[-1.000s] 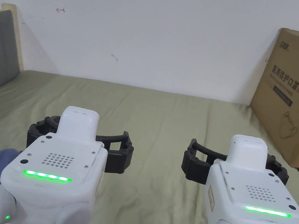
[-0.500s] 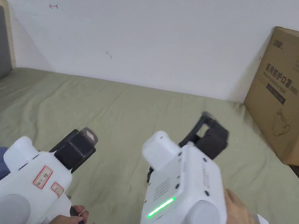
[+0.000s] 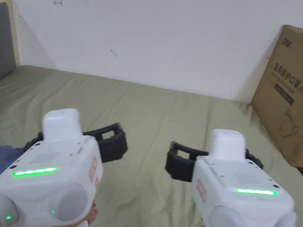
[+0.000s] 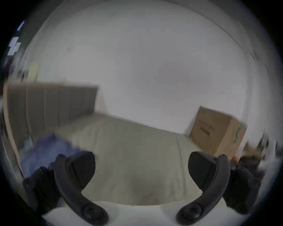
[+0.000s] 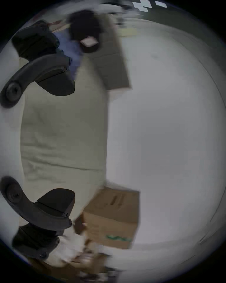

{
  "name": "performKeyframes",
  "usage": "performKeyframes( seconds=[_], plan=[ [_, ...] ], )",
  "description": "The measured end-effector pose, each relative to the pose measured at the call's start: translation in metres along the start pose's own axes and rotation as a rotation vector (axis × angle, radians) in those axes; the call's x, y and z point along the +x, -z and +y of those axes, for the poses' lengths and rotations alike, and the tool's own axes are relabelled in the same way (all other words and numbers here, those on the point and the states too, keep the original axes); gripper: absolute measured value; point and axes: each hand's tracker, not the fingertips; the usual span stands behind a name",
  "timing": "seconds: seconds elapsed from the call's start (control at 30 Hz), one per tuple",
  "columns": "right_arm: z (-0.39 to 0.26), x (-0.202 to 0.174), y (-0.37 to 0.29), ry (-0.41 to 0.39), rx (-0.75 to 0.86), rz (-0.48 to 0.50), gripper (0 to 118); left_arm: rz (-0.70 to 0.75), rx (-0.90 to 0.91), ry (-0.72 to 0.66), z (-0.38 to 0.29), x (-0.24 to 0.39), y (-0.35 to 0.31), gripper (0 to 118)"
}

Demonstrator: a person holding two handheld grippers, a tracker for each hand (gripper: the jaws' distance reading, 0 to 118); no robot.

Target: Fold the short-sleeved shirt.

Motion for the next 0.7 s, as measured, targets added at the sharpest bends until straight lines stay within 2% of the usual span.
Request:
performKeyframes(
  seconds=[0.03,0.07,0.1,0.17,0.23,0.37,0.57,0.6,0.63,0.67,0.7],
  plan=[
    [-0.004,0.006,-0.002,0.033,0.023,-0.043,118,0.007,0.040,0.108,0.000,0.010,-0.004,118],
    [-0.008,0.011,-0.008,0.021,0.048,-0.099,118,0.031,0.061,0.206,-0.003,0.018,-0.008,118],
    [-0.013,0.012,-0.012,-0.021,0.070,-0.157,118,0.061,0.071,0.313,-0.008,0.027,-0.010,118],
    [-0.023,0.014,-0.020,-0.088,0.138,-0.180,118,0.066,0.091,0.409,-0.018,0.032,-0.016,118],
    [-0.024,0.006,-0.026,-0.105,0.135,-0.218,118,0.026,0.074,0.377,-0.022,0.033,-0.019,118],
    [-0.013,-0.002,-0.030,-0.116,0.166,-0.200,118,-0.028,0.070,0.249,-0.014,0.024,-0.023,118],
    [-0.002,-0.014,-0.036,-0.214,0.183,-0.196,117,-0.032,0.097,0.257,0.001,0.011,-0.025,118],
    [-0.001,-0.016,-0.036,-0.218,0.170,-0.207,111,-0.036,0.077,0.270,0.002,0.011,-0.025,118],
    [-0.003,-0.017,-0.041,-0.207,0.178,-0.216,84,-0.052,0.004,0.273,0.004,0.012,-0.027,110],
    [-0.005,-0.017,-0.045,-0.180,0.218,-0.208,43,-0.065,-0.021,0.251,0.002,0.010,-0.024,92],
    [-0.007,-0.016,-0.047,-0.163,0.224,-0.217,8,-0.106,-0.005,0.223,-0.001,0.007,-0.026,51]
  ],
)
